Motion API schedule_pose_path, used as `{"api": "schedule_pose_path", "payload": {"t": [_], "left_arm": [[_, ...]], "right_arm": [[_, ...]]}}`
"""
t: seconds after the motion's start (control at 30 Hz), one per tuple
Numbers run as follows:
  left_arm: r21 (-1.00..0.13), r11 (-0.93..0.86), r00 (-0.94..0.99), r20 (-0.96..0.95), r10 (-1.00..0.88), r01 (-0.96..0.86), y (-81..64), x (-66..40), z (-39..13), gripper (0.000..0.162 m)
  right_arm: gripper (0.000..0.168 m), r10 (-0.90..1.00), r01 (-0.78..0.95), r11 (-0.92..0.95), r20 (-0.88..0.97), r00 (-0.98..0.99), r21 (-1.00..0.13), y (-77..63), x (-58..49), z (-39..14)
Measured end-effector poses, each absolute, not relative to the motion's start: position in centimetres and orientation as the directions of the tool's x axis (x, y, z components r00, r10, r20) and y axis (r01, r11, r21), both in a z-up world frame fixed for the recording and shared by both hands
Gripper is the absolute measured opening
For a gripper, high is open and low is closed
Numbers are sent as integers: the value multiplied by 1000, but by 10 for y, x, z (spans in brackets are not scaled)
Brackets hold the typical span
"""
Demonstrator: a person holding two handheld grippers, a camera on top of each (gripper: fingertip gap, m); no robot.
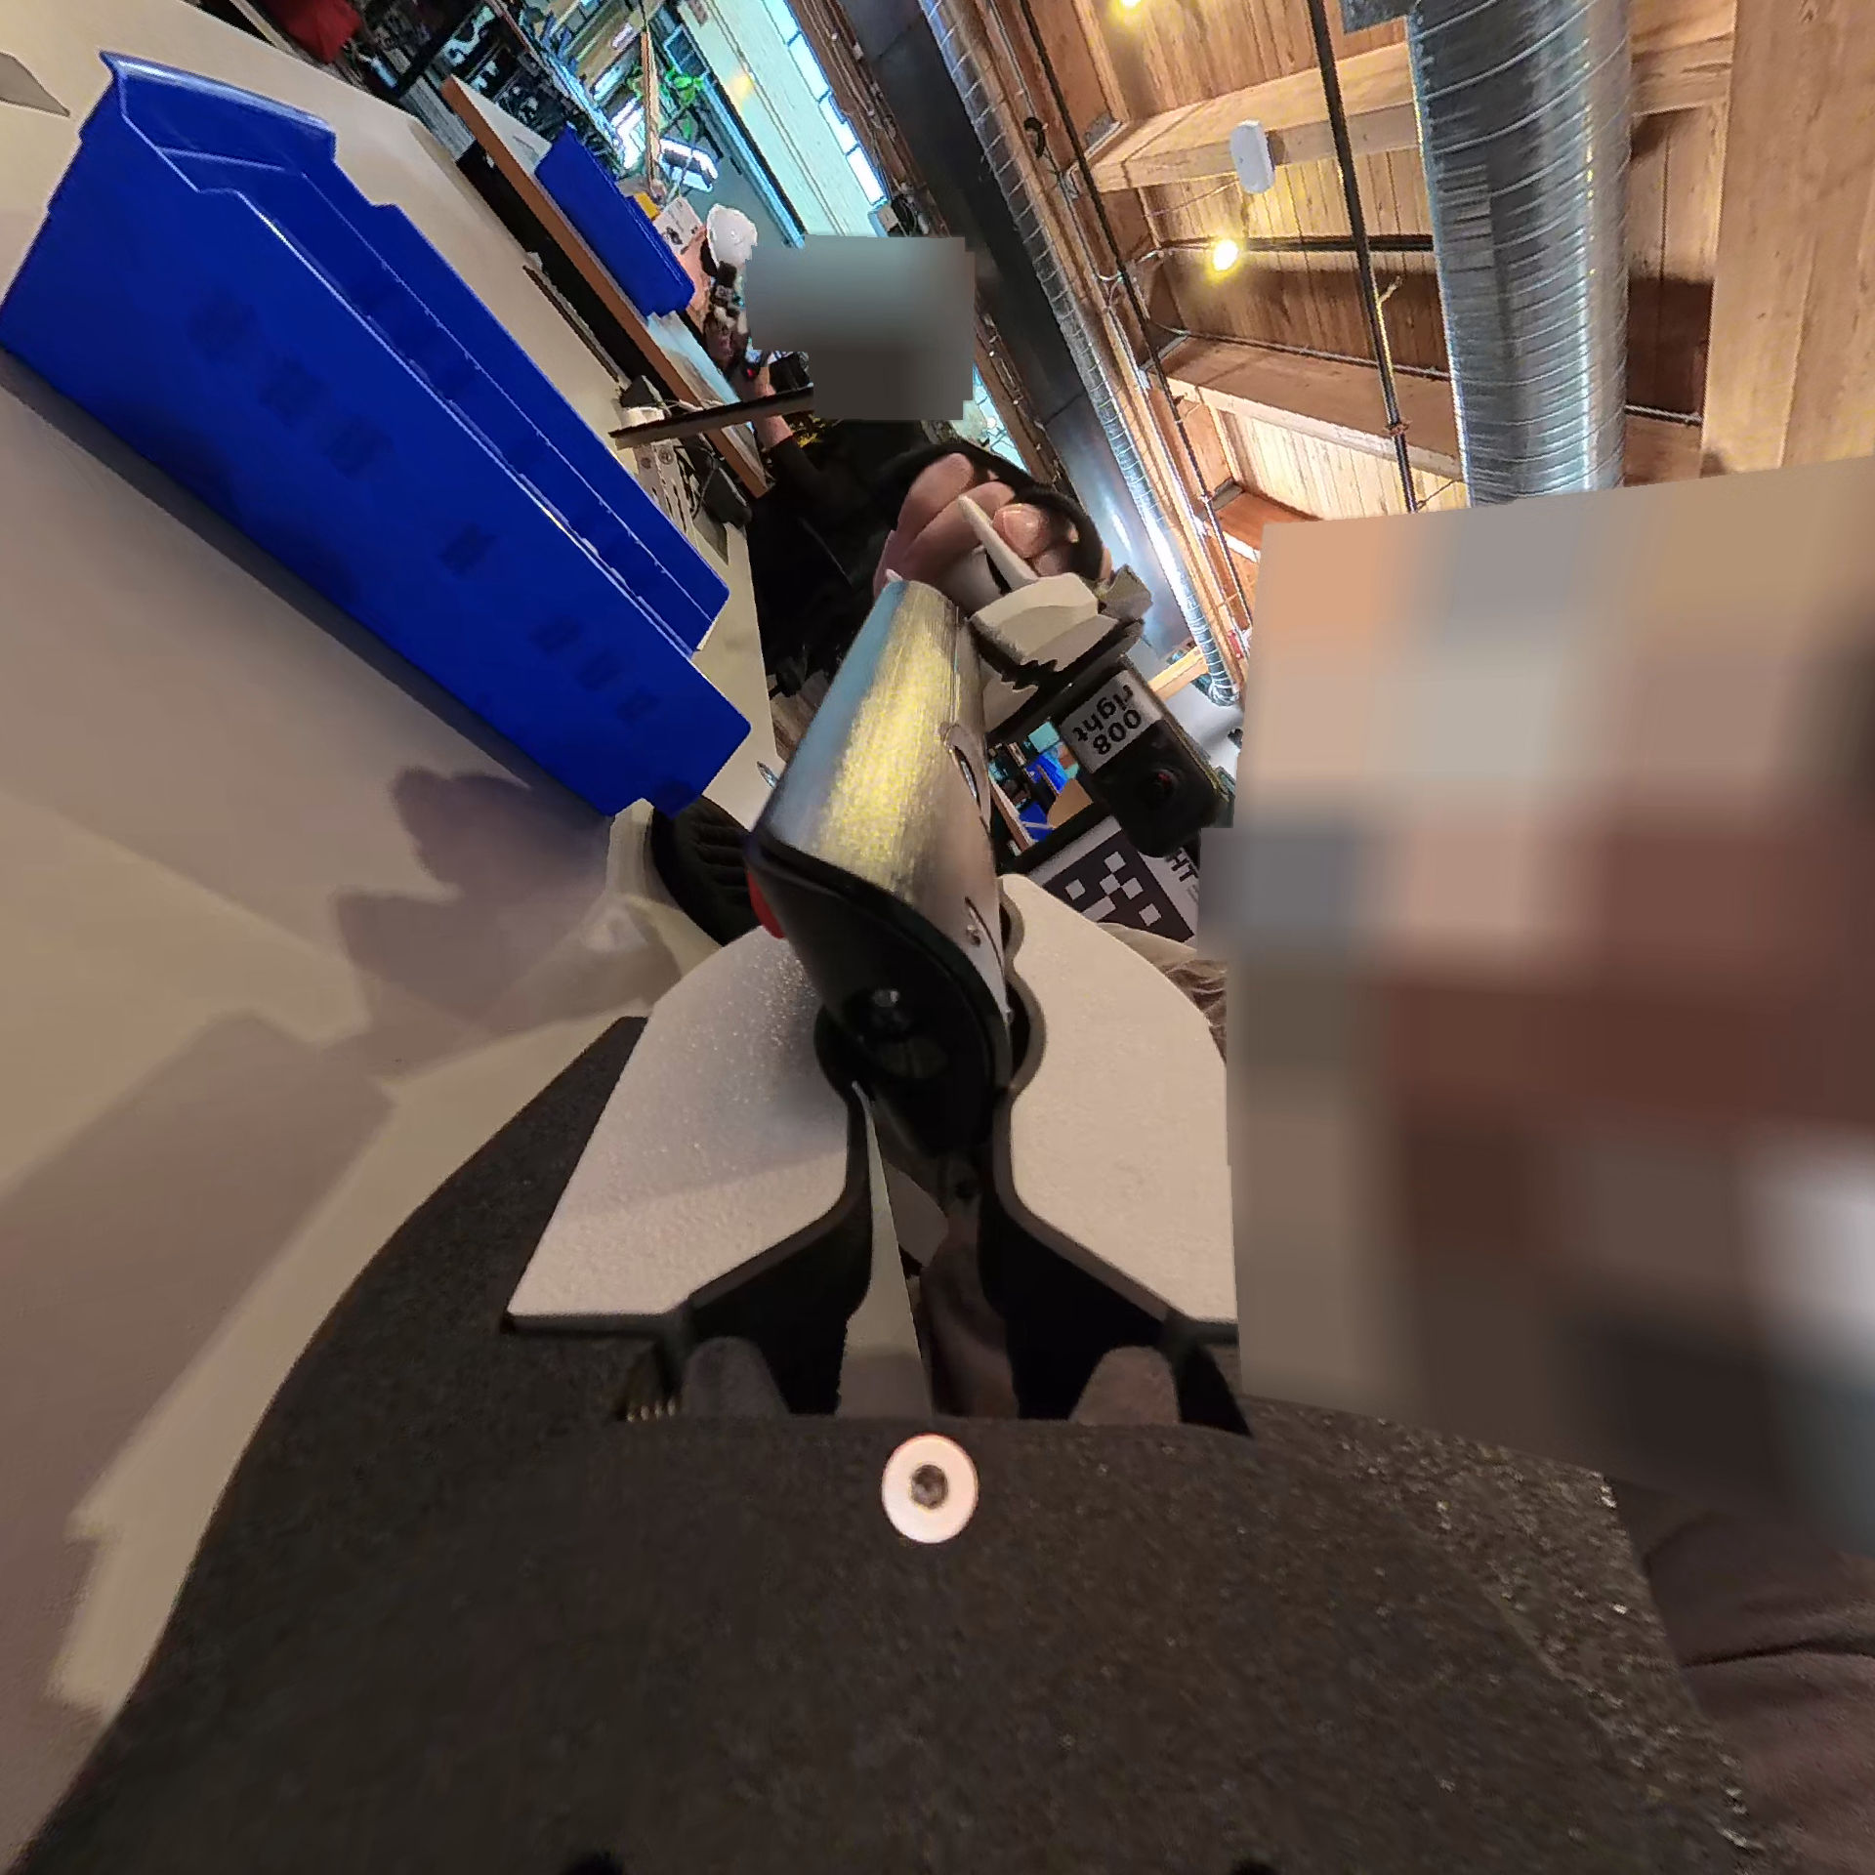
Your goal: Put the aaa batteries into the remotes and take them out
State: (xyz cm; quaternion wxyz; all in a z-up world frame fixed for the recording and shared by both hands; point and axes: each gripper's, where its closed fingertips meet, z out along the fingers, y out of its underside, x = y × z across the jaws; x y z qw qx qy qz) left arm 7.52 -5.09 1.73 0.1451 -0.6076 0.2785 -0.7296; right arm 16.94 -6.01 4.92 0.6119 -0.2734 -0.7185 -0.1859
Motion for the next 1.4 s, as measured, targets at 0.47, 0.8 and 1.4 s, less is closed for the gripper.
{"api": "schedule_pose_path", "payload": {"t": [0.47, 0.8, 1.4], "left_arm": [[-588, -803, -238, 797, -554, -99, -48, 69, 27, 21], [-596, -795, -251, 792, -557, -117, -54, 73, 28, 21], [-614, -776, -234, 783, -576, -145, -58, 76, 25, 20]], "right_arm": [[1, 299, 573, 777, 954, 30, -262, -63, 173, 68], [1, 351, 547, 779, 936, 26, -307, -64, 169, 62], [1, 385, 585, 758, 922, -43, -289, -71, 171, 54]]}}
